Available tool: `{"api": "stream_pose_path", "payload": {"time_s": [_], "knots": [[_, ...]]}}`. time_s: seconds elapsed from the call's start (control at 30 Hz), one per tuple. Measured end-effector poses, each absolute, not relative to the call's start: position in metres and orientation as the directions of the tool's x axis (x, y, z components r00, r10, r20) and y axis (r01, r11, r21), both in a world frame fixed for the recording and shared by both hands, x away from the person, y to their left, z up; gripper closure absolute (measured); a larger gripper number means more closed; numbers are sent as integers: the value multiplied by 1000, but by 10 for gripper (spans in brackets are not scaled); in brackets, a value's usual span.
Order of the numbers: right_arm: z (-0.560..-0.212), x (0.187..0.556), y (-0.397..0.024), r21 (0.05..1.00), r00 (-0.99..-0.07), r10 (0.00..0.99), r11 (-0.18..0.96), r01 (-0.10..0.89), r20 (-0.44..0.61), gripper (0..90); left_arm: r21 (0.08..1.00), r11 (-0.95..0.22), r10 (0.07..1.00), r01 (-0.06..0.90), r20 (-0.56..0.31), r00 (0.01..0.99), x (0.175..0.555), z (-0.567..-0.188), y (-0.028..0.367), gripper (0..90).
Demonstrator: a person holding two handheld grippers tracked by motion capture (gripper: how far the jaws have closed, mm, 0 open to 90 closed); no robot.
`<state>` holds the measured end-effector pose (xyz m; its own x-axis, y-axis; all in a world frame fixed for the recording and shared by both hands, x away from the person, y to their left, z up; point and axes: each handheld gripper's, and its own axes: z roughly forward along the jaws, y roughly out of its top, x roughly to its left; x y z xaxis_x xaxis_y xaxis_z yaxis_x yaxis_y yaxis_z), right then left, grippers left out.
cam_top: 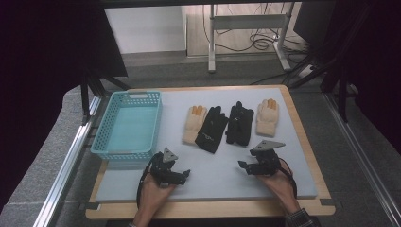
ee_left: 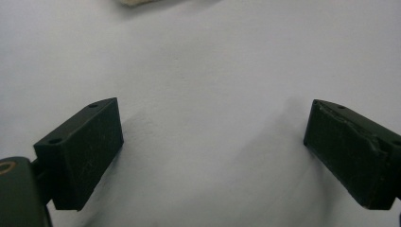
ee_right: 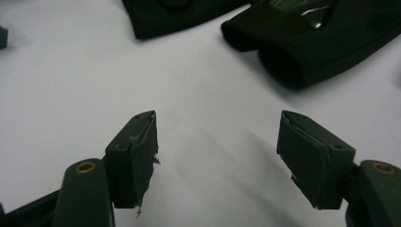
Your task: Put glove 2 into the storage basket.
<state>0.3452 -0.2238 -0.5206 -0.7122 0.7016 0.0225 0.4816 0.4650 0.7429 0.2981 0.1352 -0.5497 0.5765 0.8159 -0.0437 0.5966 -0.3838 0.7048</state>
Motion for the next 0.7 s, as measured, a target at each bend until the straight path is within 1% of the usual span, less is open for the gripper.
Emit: {"api": "stream_pose_path", "payload": {"time_s": [0.17,0.2,0.23,0.27,0.3,0.33,0.4,0.47,0.5,0.53,0.57,0.6,0.67,0.7], "knots": [[-509,362,-227,750,-696,718,462,473,-3,296,702,-389,814,596,-41,579,298,-549,136,56],[-504,371,-229,758,-693,721,455,468,-5,334,702,-389,814,596,-41,579,298,-549,136,56],[-504,371,-229,758,-693,721,455,468,-5,334,702,-389,814,596,-41,579,298,-549,136,55],[-499,380,-231,762,-683,730,446,469,-7,387,702,-388,814,596,-41,579,298,-549,136,55],[-499,380,-231,762,-683,730,446,469,-7,387,702,-388,814,596,-41,579,298,-549,136,55],[-497,386,-231,761,-678,735,446,471,-11,413,702,-388,814,596,-42,579,298,-549,136,55],[-493,402,-232,758,-668,744,447,475,-20,482,703,-388,814,596,-42,579,298,-549,136,55],[-491,414,-230,753,-661,749,454,475,-35,502,703,-388,814,596,-42,579,298,-550,136,55],[-491,414,-230,753,-661,749,454,475,-35,502,703,-388,814,596,-42,579,298,-550,136,56],[-491,425,-227,749,-658,752,461,476,-45,506,703,-387,814,596,-42,579,298,-550,135,55],[-491,425,-227,749,-658,752,461,476,-45,506,703,-387,814,596,-42,579,298,-550,135,56],[-491,433,-225,747,-654,756,459,481,-44,505,704,-386,815,596,-43,578,298,-550,135,56],[-491,446,-221,743,-648,761,459,486,-46,481,703,-388,814,596,-42,580,298,-549,136,55],[-492,452,-218,743,-644,763,461,485,-52,450,703,-388,814,596,-42,580,298,-550,136,55]]}}
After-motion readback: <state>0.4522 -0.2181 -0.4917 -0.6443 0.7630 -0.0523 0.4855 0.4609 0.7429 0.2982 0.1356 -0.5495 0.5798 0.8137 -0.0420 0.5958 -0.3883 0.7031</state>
